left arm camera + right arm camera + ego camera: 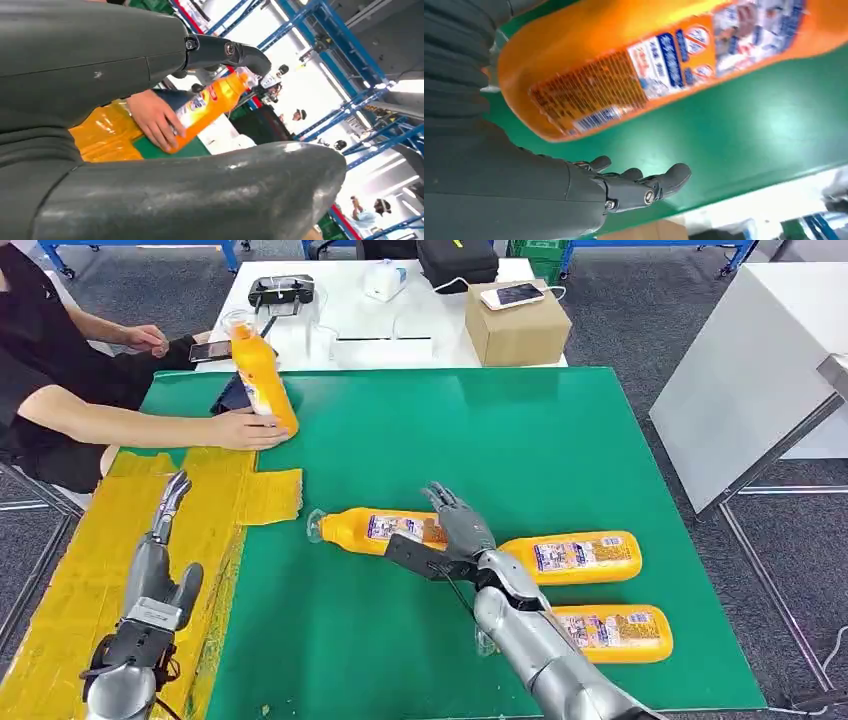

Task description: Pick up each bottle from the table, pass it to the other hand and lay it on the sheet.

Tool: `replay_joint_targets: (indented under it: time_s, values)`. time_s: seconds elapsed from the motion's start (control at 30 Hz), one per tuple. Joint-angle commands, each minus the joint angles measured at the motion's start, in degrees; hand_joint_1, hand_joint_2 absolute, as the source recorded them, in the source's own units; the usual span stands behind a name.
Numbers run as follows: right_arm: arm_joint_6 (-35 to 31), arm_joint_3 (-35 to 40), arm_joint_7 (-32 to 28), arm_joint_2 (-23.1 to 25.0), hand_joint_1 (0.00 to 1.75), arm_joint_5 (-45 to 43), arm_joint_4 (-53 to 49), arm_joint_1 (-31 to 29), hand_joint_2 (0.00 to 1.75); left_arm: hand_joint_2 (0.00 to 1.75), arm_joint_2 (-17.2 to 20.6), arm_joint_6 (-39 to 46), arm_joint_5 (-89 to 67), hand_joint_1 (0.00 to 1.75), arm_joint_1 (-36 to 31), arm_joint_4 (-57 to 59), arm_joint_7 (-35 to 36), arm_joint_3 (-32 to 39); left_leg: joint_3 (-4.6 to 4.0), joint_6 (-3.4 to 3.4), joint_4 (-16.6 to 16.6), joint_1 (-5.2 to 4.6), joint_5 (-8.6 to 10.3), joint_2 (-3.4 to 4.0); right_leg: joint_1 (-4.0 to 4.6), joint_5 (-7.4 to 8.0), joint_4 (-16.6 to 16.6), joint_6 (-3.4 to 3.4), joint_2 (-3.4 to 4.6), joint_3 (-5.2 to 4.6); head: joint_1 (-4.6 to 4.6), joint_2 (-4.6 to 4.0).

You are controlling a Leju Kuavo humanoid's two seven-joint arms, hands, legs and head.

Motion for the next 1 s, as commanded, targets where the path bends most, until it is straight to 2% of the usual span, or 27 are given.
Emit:
replay_joint_targets:
  time_s: [0.03, 0.5, 0.73, 0.77, 0.8, 1.0]
  values:
    - [0.30, 0.07, 1.48, 1.65, 0.00, 0.83, 15.70, -5.98, 1.75, 0.00, 0.39, -1.06, 0.50, 0.00, -4.74, 6.26, -0.06, -2.38, 0.06, -0.06, -0.03, 0.00, 0.03, -0.10, 0.01, 0.00, -0.02, -0.07, -0.11, 0.08, 0.00, 0.00]
    - [0.34, 1.34, 2.48, 3.76, 0.00, 2.68, 20.22, -7.45, 1.75, 0.00, 0.49, -1.27, 1.07, 0.00, -5.54, 7.20, -0.04, -2.79, 0.12, -0.04, -0.04, 0.04, 0.04, -0.09, 0.05, 0.01, -0.06, -0.08, -0.11, 0.11, 0.00, 0.00]
    - [5.82, 3.25, 5.35, 6.48, 0.00, 5.00, 25.15, -11.68, 1.75, 0.00, 0.09, -2.82, 2.36, 0.00, -8.93, 10.90, -0.63, -3.45, 0.07, -0.04, -0.01, 0.04, 0.07, -0.05, 0.04, 0.05, 0.00, -0.05, -0.08, 0.04, 0.00, 0.00]
    - [6.99, 3.43, 5.59, 7.14, 0.30, 5.06, 25.87, -12.30, 1.75, 0.00, -0.03, -2.93, 2.37, 0.00, -9.77, 11.89, -0.66, -3.72, 0.08, -0.06, -0.03, 0.03, 0.09, -0.09, 0.04, 0.06, -0.01, -0.07, -0.12, 0.05, 0.00, 0.00]
    - [8.04, 3.57, 5.55, 7.55, 1.75, 5.02, 26.39, -12.60, 1.75, 0.00, 0.04, -3.02, 2.39, 0.00, -10.27, 12.56, -0.74, -3.96, 0.08, -0.04, -0.03, 0.03, 0.09, -0.07, 0.04, 0.07, -0.01, -0.05, -0.11, 0.04, 0.00, 0.00]
    - [11.57, 4.82, 6.86, 8.62, 1.75, 5.29, 27.51, -12.41, 1.75, 0.00, 0.14, -3.25, 2.86, 0.00, -11.57, 13.64, -1.03, -4.07, 0.21, -0.04, -0.06, 0.06, 0.10, -0.05, 0.06, 0.07, -0.07, -0.04, -0.14, 0.16, 0.00, 0.00]
